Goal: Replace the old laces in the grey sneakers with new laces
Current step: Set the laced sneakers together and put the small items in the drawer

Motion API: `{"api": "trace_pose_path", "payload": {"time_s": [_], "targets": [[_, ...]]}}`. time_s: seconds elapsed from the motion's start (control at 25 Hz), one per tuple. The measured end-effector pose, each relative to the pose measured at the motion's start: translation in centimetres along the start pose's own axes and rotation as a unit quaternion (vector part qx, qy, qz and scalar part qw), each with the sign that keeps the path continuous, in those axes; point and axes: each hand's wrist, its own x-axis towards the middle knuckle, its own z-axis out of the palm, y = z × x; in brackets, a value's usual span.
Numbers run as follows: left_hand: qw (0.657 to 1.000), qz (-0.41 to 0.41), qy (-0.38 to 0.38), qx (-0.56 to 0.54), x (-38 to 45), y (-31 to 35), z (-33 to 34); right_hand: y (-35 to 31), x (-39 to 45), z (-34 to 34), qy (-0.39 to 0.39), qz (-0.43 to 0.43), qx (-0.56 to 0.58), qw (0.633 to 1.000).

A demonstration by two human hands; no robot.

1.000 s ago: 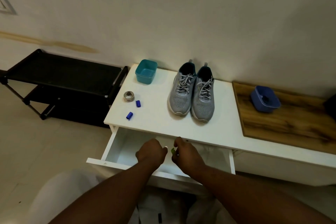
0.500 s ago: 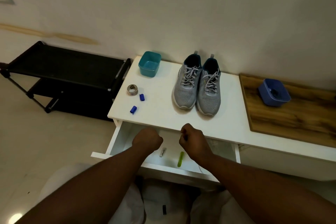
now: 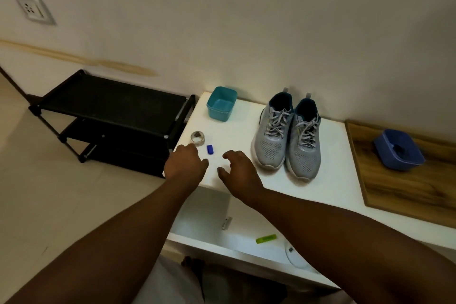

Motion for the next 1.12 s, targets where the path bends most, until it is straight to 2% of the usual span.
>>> {"api": "trace_pose_path", "payload": {"time_s": [0.32,0.48,0.6,0.64,0.72,0.8,0.88,1.0,1.12], "targets": [[0.999,0.012,-0.008,-0.048,1.6,-1.7,3.7,-0.6,8.0,3.7,-0.118,-0.052,-0.110,0.985],[0.997,0.010,-0.018,-0.072,1.4,-2.0,4.2,0.1,7.5,3.3,-0.104,-0.058,-0.108,0.987],[0.988,-0.007,-0.045,-0.146,0.6,-1.1,3.5,0.3,4.1,2.6,-0.091,-0.044,-0.094,0.990],[0.984,-0.008,-0.072,-0.164,-0.1,-0.4,3.1,0.5,2.3,2.0,-0.091,-0.044,-0.086,0.991],[0.968,-0.008,-0.177,-0.177,-1.4,0.6,2.6,0.9,-1.7,0.9,-0.083,-0.055,-0.055,0.994],[0.931,-0.037,-0.322,-0.167,-3.3,0.9,2.4,1.8,-5.7,-0.5,-0.076,-0.061,-0.014,0.995],[0.902,-0.045,-0.412,-0.122,-4.7,1.1,3.0,3.6,-8.9,-1.5,-0.105,-0.034,0.017,0.994],[0.909,0.007,-0.417,-0.007,-5.5,2.1,5.8,7.5,-10.9,-1.0,-0.180,0.017,-0.008,0.984],[0.910,0.025,-0.411,0.037,-4.9,3.4,10.6,10.8,-10.7,1.1,-0.199,0.078,-0.057,0.975]]}}
